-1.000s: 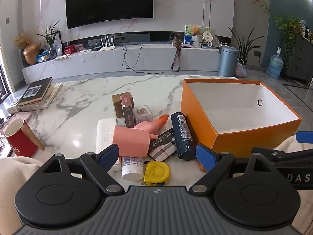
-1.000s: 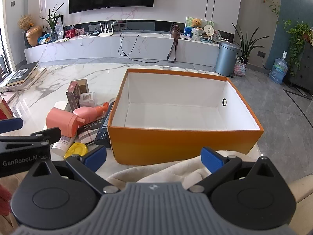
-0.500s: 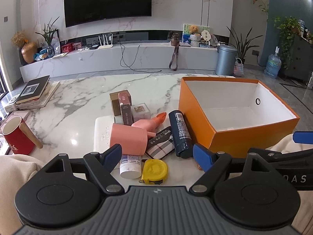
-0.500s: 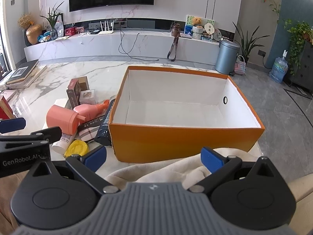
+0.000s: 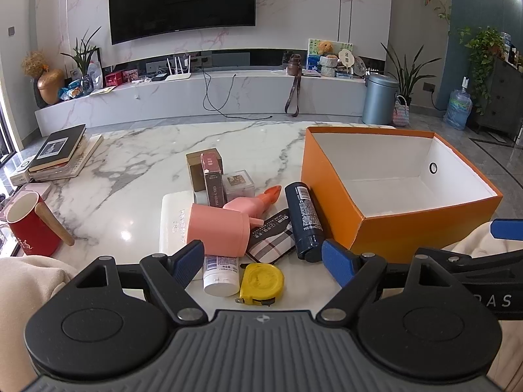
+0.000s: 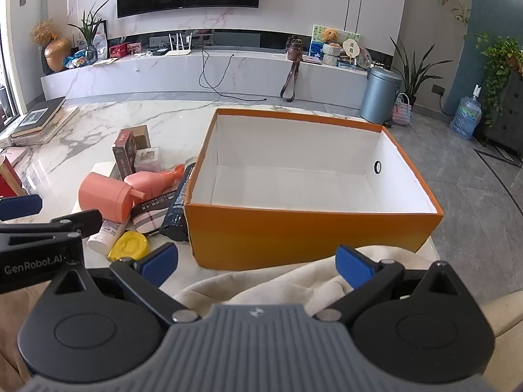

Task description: Organize rigid objects

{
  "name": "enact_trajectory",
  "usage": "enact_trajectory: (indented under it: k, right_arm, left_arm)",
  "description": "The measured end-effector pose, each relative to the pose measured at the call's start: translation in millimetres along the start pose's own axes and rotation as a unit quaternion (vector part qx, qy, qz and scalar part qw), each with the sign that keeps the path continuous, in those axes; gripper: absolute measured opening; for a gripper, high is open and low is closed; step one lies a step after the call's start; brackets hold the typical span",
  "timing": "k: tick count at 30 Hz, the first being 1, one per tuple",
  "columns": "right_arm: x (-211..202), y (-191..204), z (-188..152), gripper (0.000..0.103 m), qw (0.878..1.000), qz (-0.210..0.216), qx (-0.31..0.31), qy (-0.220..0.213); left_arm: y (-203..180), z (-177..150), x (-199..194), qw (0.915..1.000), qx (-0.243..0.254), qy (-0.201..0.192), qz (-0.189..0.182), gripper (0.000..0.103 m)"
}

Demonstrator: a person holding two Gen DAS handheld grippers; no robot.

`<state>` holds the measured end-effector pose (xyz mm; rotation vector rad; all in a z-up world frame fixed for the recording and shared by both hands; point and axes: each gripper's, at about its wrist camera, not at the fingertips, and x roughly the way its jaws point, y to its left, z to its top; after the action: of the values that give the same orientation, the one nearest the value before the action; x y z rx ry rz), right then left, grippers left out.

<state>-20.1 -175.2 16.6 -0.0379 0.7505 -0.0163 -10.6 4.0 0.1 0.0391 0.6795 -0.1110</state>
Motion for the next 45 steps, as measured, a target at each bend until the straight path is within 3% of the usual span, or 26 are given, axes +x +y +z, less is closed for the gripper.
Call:
enact_trajectory:
  k: [8,20,22,26,28,36,38,41,45]
  right_arm:
    - [0.9,1.6,0.7,0.101,1.0,0.004,-0.004,0.002]
    - [12.5,17.4,13.6,0.1,0.998,0.047,-0.034,-0.027]
    - [18.0,19.3,18.5,0.084,0.997,0.062,-0.031,-0.024]
    - [35.1,26.6,28.6,0.073,0.995,0.094,-0.031,-0.003]
    - [40.8,32.2,33.1,0.063,0.993,0.107,-0.038,-0.003]
    - [66.3,59.0,54.4,0.049,0.987,0.15,-0.065,0.007]
    - [74.5,64.8,56.5,0.044,0.985,0.154,-0.075,0.015]
    - [87.7,75.1,60.3,0.037,0.982,0.163,-0.091,0.029]
    - [106.1,85.9,66.4,0.035,0.979,0.167,-0.114,0.038]
  left_arm:
    - [1.3,0.7,0.4,1.0,0.001,0.0,-0.002,0.095]
    - [22.9,9.4,14.8,0.9991,-0.011,0.027,-0.031,0.077]
    - [29.9,12.5,18.8,0.9986,-0.015,0.035,-0.037,0.071]
    - [42.2,17.9,28.2,0.997,-0.012,0.059,-0.049,0.064]
    - [47.7,20.9,34.6,0.9962,-0.002,0.07,-0.051,0.064]
    - [71.2,34.1,56.7,0.9938,-0.007,0.102,-0.042,0.075]
    - [79.1,34.2,65.5,0.9902,-0.047,0.12,-0.053,0.079]
    - [92.1,32.6,83.4,0.9764,-0.118,0.164,-0.076,0.079]
    - [102.9,29.4,96.4,0.9672,-0.172,0.175,-0.068,0.079]
